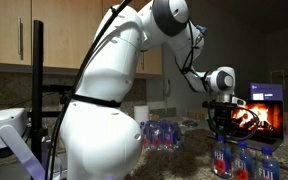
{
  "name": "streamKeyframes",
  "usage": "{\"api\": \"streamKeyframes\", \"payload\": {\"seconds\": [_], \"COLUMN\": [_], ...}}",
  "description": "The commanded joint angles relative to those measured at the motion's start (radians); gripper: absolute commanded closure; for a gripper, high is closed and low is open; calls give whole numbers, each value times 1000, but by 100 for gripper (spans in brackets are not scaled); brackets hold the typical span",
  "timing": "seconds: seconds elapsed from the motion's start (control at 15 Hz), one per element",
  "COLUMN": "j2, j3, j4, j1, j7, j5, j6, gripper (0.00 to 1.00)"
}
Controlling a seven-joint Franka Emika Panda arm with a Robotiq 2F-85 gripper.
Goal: Move the three bottles to the right
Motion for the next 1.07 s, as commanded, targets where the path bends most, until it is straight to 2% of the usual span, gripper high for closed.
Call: {"api": "streamKeyframes", "payload": {"seconds": [0.0, 0.8, 0.87, 0.93, 1.0], "j2": [-1, 9, 10, 10, 11], "j3": [4, 3, 3, 2, 3], "j4": [29, 41, 40, 40, 39], "j1": [-10, -9, -9, -9, -10], "j7": [31, 27, 26, 27, 26], "j5": [-25, -28, -29, -29, -29], "j6": [-34, -39, -41, -41, -42], "gripper": [86, 86, 68, 40, 38]}}
